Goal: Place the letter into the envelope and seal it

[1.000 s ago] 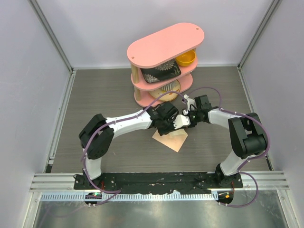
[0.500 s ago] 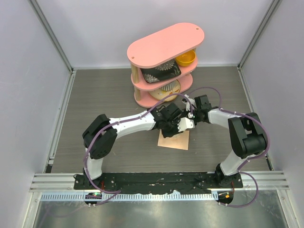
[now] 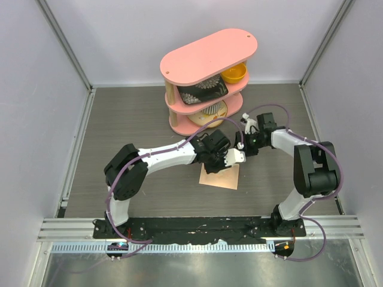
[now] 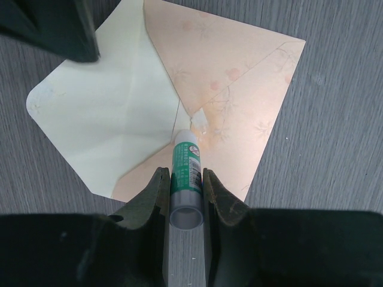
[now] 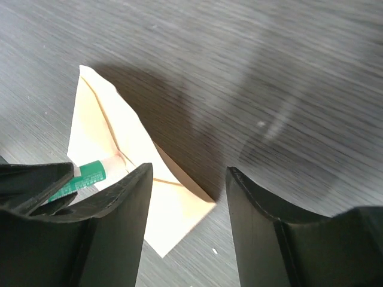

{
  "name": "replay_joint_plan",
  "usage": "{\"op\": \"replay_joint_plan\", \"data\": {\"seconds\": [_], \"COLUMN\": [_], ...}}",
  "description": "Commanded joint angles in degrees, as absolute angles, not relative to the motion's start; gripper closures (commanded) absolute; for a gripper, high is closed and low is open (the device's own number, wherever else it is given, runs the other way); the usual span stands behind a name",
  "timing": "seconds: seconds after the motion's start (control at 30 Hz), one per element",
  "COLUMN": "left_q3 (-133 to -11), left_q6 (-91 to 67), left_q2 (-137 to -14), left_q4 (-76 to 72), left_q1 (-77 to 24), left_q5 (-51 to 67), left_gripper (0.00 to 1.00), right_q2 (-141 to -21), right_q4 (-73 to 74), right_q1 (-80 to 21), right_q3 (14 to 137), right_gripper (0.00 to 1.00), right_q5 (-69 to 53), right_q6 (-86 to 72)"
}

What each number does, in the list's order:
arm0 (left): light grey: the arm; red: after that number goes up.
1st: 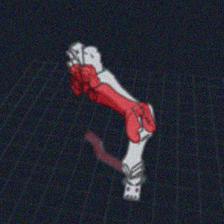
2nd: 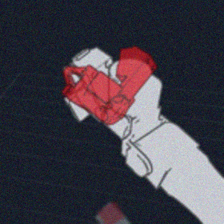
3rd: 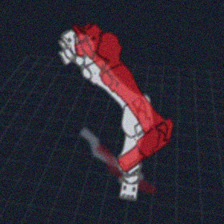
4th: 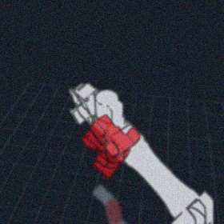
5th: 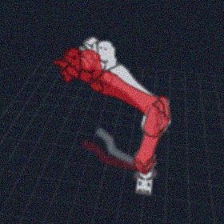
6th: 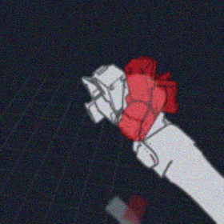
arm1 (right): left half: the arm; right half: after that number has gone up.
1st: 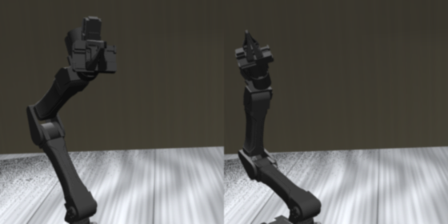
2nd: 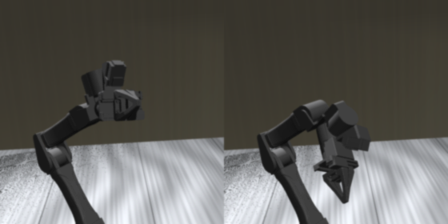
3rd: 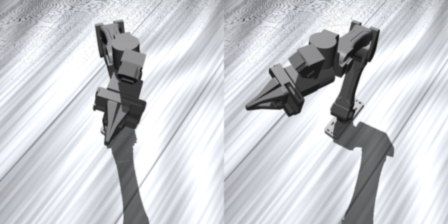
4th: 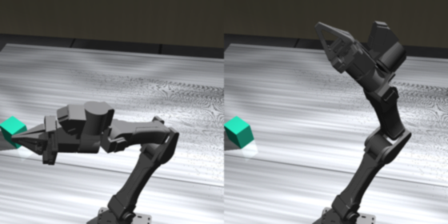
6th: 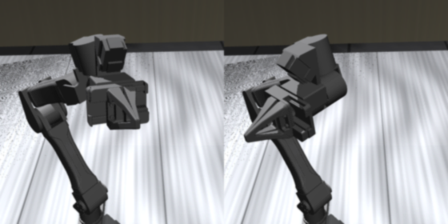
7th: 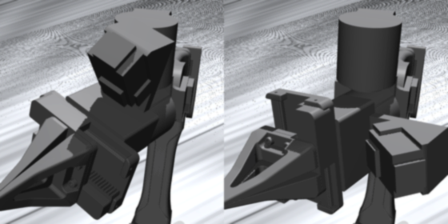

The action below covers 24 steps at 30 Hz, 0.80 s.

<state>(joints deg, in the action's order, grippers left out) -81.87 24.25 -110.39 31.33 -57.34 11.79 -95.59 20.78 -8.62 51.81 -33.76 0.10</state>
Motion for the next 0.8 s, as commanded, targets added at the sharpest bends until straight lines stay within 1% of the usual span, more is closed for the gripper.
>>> {"op": "replay_joint_plan", "data": {"seconds": [0.0,0.03,0.07,0.13,0.17,0.23,0.27,0.33,0.37,0.4,0.57,0.77], "left_q3": [-80.4,-80.5,-80.4,-80.2,-80.3,-80.4,-80.4,-80.4,-80.4,-80.4,-80.2,-80.1], "left_q6": [23.9,24.0,24.0,23.9,23.9,23.8,23.8,23.9,24.0,24.1,24.1,24.3], "left_q2": [-109.8,-109.7,-109.5,-109.5,-109.6,-109.7,-109.6,-109.6,-109.6,-109.4,-109.1,-108.7], "left_q4": [31.5,31.4,31.4,30.9,31.1,31.1,31.1,31.0,31.1,31.2,31.3,31.0], "left_q1": [-57.7,-57.7,-57.7,-57.7,-57.7,-57.7,-57.7,-57.7,-57.7,-57.7,-57.7,-57.7], "left_q5": [13.2,13.2,13.1,12.9,12.9,12.8,12.8,12.7,12.7,12.7,12.9,13.4], "left_gripper": [1.00,1.00,1.00,1.00,1.00,1.00,1.00,1.00,1.00,1.00,1.00,1.00], "right_q2": [-91.5,-91.3,-91.3,-91.9,-92.5,-94.4,-95.2,-96.5,-96.8,-97.1,-99.1,-102.1], "right_q4": [30.2,33.3,34.8,38.4,39.3,40.3,40.3,40.0,39.5,39.0,37.9,35.7], "right_q1": [-4.8,-4.0,-3.7,-3.8,-3.7,-4.0,-4.4,-4.9,-5.8,-6.3,-9.4,-10.2], "right_q3": [56.6,57.1,57.2,57.0,56.9,55.6,55.9,55.1,54.5,54.1,51.8,51.0], "right_gripper": [0.43,0.44,0.51,0.61,0.69,0.76,0.83,0.90,0.95,0.99,0.99,0.99], "right_q5": [-36.3,-37.5,-38.6,-42.2,-43.5,-47.5,-47.5,-48.6,-48.3,-47.8,-42.1,-34.4], "right_q6": [3.8,4.0,4.1,3.4,3.0,1.0,1.2,0.6,0.1,-1.7,-5.0,-6.9]}}
